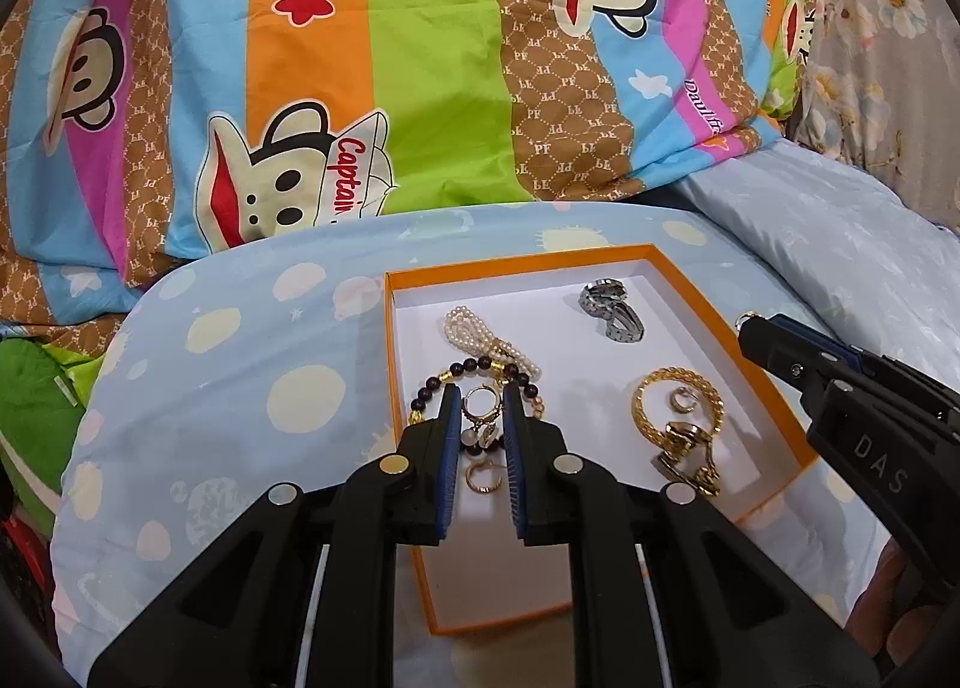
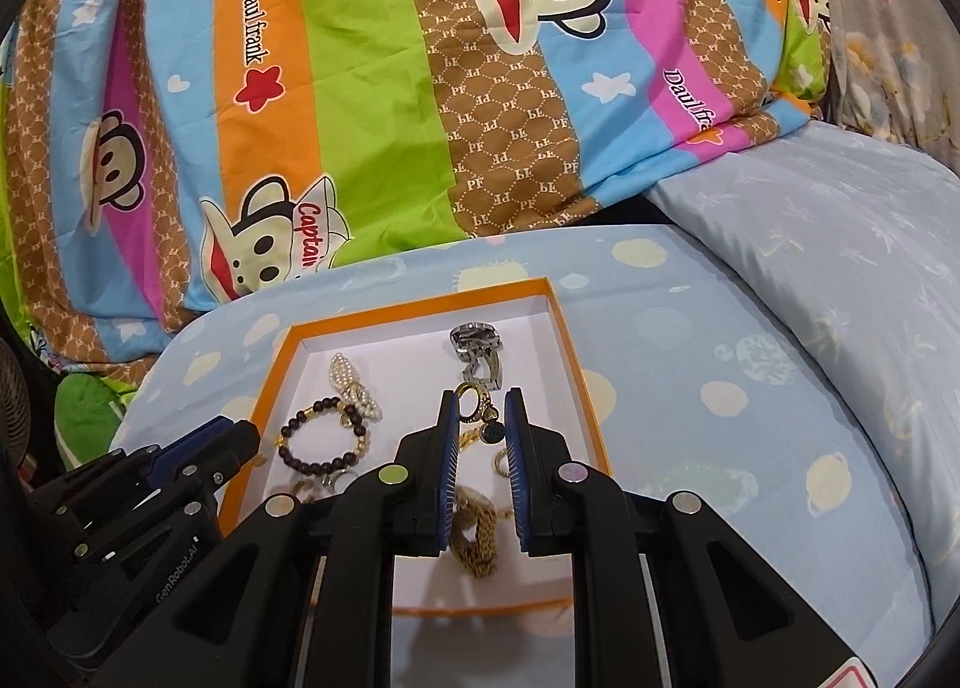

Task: Organize jewelry
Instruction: 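Lower both charm earrings into the orange box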

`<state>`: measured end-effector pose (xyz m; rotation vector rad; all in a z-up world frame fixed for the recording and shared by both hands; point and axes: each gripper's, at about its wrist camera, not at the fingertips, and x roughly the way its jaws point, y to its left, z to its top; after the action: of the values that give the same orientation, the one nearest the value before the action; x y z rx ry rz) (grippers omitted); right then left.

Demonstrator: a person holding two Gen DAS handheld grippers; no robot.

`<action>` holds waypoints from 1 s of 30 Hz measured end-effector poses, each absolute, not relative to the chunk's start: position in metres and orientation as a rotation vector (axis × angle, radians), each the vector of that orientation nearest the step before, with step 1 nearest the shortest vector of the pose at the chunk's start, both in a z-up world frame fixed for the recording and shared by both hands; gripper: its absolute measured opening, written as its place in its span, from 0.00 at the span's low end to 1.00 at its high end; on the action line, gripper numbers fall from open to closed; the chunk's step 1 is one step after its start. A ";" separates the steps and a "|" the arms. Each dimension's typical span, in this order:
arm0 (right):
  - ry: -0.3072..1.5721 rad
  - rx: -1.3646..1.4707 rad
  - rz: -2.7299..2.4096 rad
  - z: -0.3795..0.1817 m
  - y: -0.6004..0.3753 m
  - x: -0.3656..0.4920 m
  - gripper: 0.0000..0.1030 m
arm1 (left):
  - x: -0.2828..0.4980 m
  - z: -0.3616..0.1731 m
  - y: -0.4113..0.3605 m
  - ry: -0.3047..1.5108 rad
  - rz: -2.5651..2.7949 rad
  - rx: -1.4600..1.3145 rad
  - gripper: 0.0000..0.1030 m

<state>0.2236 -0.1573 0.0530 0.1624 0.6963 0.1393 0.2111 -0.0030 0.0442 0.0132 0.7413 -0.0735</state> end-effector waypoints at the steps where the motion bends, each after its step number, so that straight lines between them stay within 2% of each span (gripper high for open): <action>1: 0.698 0.164 0.140 0.052 -0.157 0.226 0.14 | 0.214 0.043 -0.003 0.743 -0.071 0.015 0.13; 30: 0.724 0.159 0.139 0.025 -0.153 0.245 0.14 | 0.236 0.016 -0.001 0.778 -0.053 0.023 0.13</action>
<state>0.2453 -0.1528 0.0254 0.1590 0.7244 0.1391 0.2363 -0.0014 0.0164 0.0230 0.7781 -0.0534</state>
